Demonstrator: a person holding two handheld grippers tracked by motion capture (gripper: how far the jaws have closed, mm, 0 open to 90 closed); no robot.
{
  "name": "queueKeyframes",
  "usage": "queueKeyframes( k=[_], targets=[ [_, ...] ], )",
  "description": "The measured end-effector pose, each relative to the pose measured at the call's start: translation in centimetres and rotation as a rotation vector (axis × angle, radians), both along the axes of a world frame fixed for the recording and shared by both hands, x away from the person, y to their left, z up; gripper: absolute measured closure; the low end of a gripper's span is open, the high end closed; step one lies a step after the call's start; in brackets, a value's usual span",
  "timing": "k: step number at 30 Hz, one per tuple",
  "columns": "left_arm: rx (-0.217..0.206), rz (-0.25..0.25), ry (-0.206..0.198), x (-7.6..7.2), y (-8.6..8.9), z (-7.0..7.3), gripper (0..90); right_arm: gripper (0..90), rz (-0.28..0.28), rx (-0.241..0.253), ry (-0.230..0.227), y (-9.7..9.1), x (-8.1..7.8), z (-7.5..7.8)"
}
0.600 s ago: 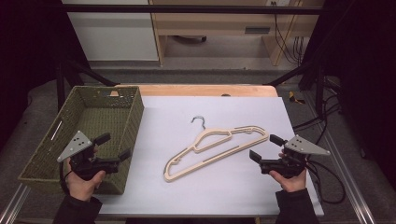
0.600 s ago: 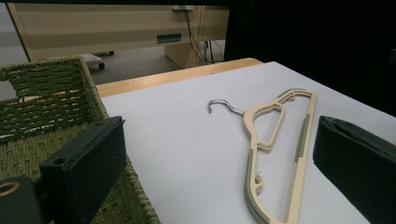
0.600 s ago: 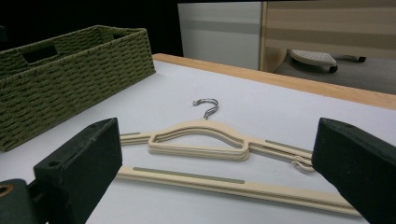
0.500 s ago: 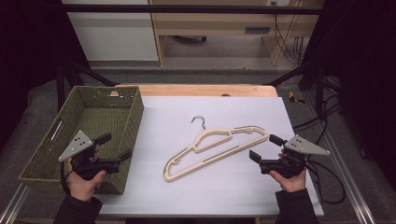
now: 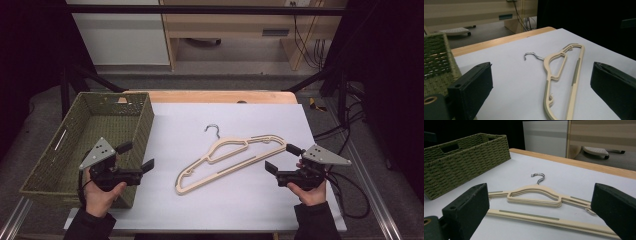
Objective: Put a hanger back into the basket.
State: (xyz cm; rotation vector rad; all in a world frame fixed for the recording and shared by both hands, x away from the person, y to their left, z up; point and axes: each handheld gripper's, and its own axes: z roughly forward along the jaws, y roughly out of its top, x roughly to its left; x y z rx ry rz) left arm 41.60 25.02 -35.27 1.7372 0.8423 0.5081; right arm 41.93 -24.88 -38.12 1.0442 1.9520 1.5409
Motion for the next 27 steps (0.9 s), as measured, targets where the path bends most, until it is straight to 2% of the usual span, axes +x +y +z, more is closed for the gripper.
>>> queueKeyframes(
  k=[6,8,14,19,27],
  targets=[
    [0.019,-0.032,0.016,0.8,-1.9,0.1,4.8,2.4,0.002,0.006,0.003,0.0,0.0,0.1],
    [0.035,-0.039,0.021,1.1,-2.6,0.1,5.0,2.5,0.006,-0.003,-0.006,0.0,0.0,0.1],
    [0.082,-0.078,0.048,2.6,-5.0,-0.3,6.2,2.5,0.013,-0.012,0.008,0.4,0.1,-0.1],
    [0.118,-0.097,0.085,4.2,-7.1,-1.4,6.4,2.5,0.018,-0.013,0.01,0.6,0.1,0.0],
    [0.184,-0.101,0.148,6.5,-9.0,-3.8,9.4,2.6,0.019,-0.016,0.012,0.6,0.1,-0.1]
  ],
)
